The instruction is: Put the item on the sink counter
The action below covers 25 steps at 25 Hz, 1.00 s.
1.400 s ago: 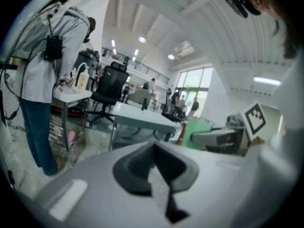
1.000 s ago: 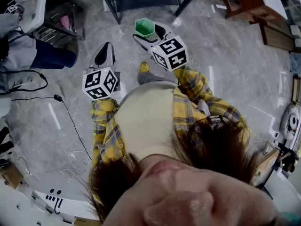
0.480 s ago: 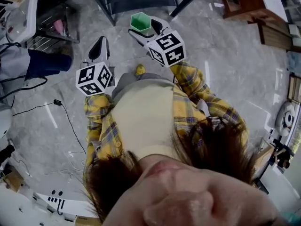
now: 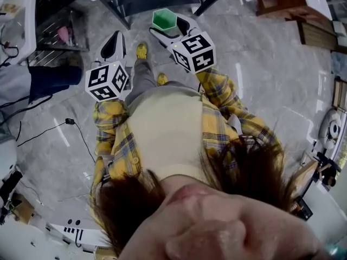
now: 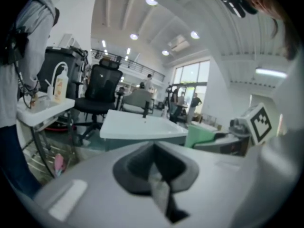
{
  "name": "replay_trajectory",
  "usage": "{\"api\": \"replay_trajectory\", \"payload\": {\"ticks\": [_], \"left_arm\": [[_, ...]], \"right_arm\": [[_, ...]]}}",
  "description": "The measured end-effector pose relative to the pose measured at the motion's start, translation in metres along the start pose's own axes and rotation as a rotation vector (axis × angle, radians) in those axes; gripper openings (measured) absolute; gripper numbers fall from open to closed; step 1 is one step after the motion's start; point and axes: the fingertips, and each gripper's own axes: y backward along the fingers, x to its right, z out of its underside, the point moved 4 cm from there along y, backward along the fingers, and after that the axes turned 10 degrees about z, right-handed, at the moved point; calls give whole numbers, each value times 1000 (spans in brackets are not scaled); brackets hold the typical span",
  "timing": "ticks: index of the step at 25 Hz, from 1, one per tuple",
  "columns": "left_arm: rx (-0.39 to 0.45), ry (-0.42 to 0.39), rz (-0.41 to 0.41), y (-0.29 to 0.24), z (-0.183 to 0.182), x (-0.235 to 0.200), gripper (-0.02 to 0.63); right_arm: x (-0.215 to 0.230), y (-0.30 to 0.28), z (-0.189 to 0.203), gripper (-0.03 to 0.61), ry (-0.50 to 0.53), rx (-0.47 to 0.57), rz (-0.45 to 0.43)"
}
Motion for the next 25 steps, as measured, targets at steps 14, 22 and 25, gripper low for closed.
{"api": "replay_trajectory", "payload": {"ticks": [14, 22, 25], "left_arm": [[-11, 4, 94, -97, -42, -84, 6], [-23, 34, 101, -125, -67, -143, 6], [-20, 43, 91, -131, -73, -160, 6]], "right_arm": [[32, -115, -51, 305, 29, -28, 43], [44, -186, -87, 305, 22, -42, 67], [49, -204, -95, 304, 22, -49, 80]]}}
